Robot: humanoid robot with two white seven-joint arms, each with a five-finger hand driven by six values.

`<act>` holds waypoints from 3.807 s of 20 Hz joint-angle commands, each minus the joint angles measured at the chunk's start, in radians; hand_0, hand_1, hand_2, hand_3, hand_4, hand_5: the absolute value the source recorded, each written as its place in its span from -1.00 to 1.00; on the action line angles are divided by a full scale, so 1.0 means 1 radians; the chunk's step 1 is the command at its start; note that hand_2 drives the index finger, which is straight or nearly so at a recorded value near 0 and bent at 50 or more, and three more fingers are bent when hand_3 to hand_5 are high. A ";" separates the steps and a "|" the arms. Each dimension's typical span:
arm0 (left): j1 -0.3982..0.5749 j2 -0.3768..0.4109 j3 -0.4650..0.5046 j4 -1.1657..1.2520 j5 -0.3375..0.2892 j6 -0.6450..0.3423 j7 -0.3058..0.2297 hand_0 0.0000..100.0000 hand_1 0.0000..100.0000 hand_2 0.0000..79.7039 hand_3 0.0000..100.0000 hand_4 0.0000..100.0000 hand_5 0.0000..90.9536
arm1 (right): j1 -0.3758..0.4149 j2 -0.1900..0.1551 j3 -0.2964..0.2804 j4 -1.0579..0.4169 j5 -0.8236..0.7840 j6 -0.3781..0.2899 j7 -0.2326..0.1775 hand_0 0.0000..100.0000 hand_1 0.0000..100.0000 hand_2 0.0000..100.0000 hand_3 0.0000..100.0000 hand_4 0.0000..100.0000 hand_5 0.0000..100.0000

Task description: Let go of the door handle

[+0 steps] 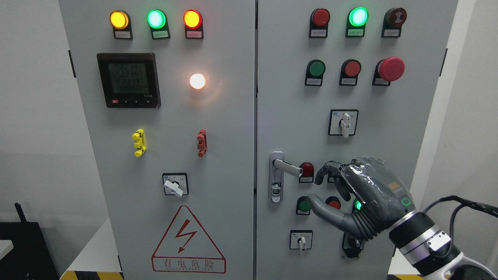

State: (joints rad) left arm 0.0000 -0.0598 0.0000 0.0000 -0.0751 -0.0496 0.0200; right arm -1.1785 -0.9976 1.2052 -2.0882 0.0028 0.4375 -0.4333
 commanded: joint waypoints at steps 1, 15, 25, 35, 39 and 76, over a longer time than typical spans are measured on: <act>-0.003 0.000 0.002 0.009 0.000 0.000 0.000 -0.76 -0.22 -1.00 -1.00 -1.00 -1.00 | -0.009 0.010 0.010 0.003 -0.055 0.010 -0.010 -0.29 -0.53 -0.05 1.00 1.00 1.00; -0.003 0.000 0.002 0.009 0.000 0.000 0.000 -0.76 -0.22 -1.00 -1.00 -1.00 -1.00 | -0.055 0.091 0.004 0.098 -0.078 0.013 -0.013 -0.29 -0.48 -0.08 1.00 1.00 1.00; -0.003 0.000 0.002 0.009 0.000 0.000 0.000 -0.76 -0.22 -1.00 -1.00 -1.00 -1.00 | -0.082 0.149 0.005 0.155 -0.084 0.021 -0.010 -0.30 -0.46 -0.08 1.00 1.00 1.00; -0.003 0.000 0.002 0.009 0.000 0.000 0.000 -0.76 -0.22 -1.00 -1.00 -1.00 -1.00 | -0.093 0.183 0.004 0.155 -0.084 0.061 -0.010 -0.31 -0.43 -0.08 1.00 1.00 1.00; -0.003 0.000 0.002 0.009 0.000 0.000 0.000 -0.76 -0.22 -1.00 -1.00 -1.00 -1.00 | -0.087 0.198 0.002 0.155 -0.084 0.067 -0.010 -0.31 -0.43 -0.07 1.00 1.00 1.00; -0.003 0.000 0.002 0.009 0.000 0.000 0.000 -0.76 -0.22 -1.00 -1.00 -1.00 -1.00 | -0.059 0.195 0.002 0.175 -0.087 0.082 -0.015 -0.29 -0.41 -0.03 1.00 1.00 1.00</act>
State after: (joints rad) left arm 0.0000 -0.0598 0.0000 0.0000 -0.0751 -0.0488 0.0195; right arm -1.2456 -0.8035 1.2076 -1.9190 -0.0843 0.5196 -0.4475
